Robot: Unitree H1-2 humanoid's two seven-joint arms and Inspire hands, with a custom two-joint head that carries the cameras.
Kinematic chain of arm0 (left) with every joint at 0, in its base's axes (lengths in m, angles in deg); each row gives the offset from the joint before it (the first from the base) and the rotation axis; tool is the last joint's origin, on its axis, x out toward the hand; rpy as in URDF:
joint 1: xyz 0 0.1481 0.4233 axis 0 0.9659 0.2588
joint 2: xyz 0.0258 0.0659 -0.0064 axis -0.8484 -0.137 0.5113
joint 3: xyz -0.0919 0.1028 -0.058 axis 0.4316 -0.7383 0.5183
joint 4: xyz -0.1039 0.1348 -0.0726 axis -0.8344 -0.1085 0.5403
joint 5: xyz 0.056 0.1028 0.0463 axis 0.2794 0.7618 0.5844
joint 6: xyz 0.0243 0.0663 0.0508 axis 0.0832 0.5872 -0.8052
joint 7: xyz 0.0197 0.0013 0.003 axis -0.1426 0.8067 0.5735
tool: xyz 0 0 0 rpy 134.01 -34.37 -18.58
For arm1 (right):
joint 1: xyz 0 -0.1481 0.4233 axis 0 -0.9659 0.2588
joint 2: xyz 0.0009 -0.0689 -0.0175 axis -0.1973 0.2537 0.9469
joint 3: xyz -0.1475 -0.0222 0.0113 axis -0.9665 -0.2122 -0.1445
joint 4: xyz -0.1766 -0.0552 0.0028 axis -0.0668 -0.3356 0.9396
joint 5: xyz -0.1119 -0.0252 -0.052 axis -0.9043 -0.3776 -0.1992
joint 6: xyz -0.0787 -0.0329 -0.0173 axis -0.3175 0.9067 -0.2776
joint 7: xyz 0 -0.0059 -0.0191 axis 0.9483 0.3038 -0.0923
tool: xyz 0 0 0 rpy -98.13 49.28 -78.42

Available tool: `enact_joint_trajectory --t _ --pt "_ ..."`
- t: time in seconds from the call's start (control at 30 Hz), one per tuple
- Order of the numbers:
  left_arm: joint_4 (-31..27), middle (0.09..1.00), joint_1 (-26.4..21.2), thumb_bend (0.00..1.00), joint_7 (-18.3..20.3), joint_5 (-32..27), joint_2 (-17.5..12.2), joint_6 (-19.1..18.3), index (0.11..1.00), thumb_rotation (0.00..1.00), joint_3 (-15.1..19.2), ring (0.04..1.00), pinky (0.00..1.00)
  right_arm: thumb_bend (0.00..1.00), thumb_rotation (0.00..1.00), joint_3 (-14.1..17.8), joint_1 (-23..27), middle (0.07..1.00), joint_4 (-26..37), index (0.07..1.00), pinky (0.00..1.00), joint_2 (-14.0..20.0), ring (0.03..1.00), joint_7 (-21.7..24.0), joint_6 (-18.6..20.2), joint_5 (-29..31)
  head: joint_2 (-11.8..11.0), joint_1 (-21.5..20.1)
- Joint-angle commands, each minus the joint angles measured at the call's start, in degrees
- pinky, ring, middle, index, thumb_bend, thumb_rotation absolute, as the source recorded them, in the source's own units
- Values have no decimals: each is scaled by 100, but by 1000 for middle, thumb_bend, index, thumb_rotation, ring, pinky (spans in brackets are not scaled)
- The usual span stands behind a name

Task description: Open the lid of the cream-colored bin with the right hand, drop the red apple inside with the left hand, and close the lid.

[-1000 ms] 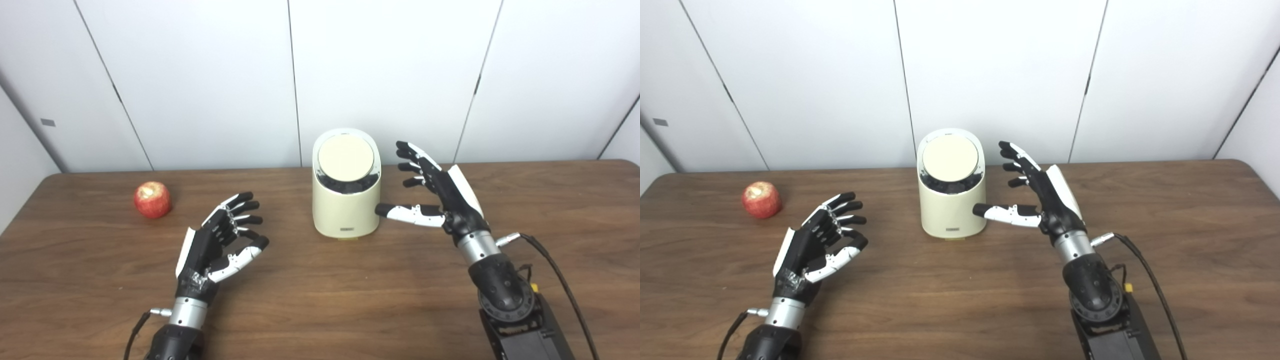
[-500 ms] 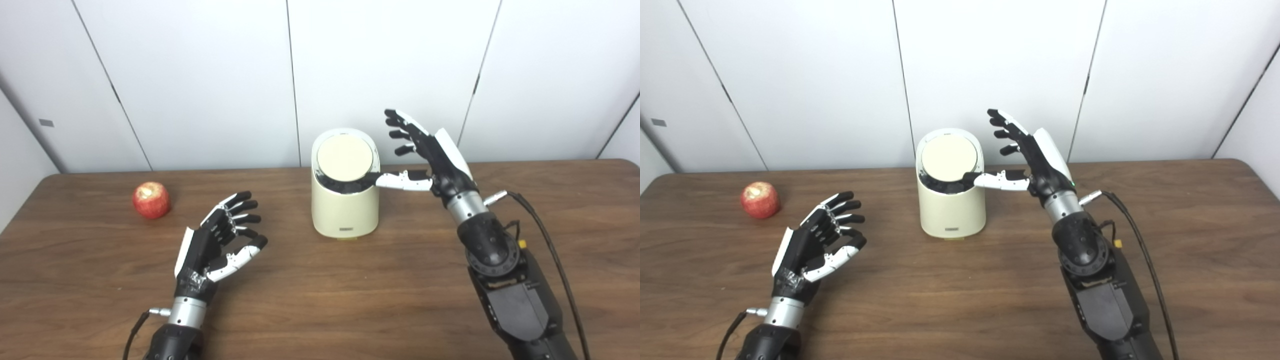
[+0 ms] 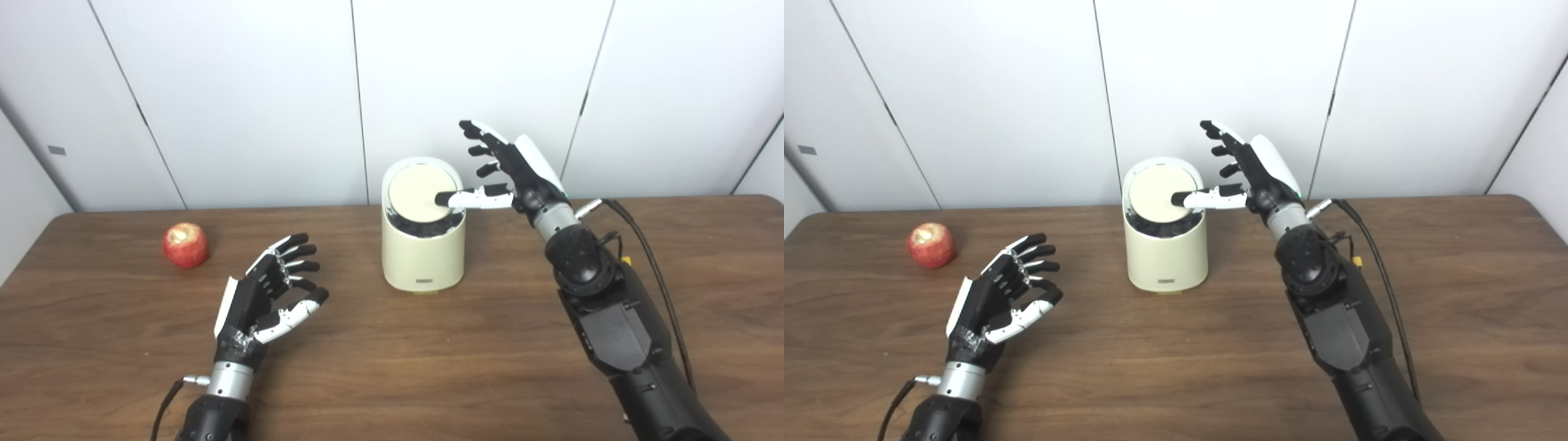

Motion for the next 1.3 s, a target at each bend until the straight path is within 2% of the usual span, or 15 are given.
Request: enact_joint_trajectory --t 0.0,0.2,0.4,0.53,0.8,1.0,1.27 --pt "240 767 148 657 -18 -67 89 113 829 108 -23 682 553 757 383 -17 429 898 65 900 660 48 833 -97 -52 -97 8 -19" --pt "288 773 146 666 80 -254 106 143 841 100 -12 687 556 781 411 -78 556 909 -91 903 657 -10 830 -111 77 -196 3 -29" --pt "315 771 130 670 52 -240 124 139 857 101 -14 691 557 793 411 -119 606 907 -325 902 668 -64 832 -209 -18 -240 1 -54" --pt "343 772 121 666 69 -243 121 186 858 93 -20 685 551 806 404 -169 640 903 -390 902 706 -72 852 -260 -43 -290 4 -62" --pt "332 772 118 660 83 -235 125 204 855 88 -36 687 566 844 363 -306 651 890 -332 896 711 -62 846 -226 132 -474 34 -63" --pt "283 773 146 653 88 -227 143 198 858 85 -40 685 561 864 336 -422 605 886 -264 892 686 -23 835 -206 218 -628 79 -51" --pt "178 772 200 663 82 -241 161 72 856 85 -29 688 564 929 295 -683 558 854 -238 865 624 117 789 -311 42 -1005 145 -55"
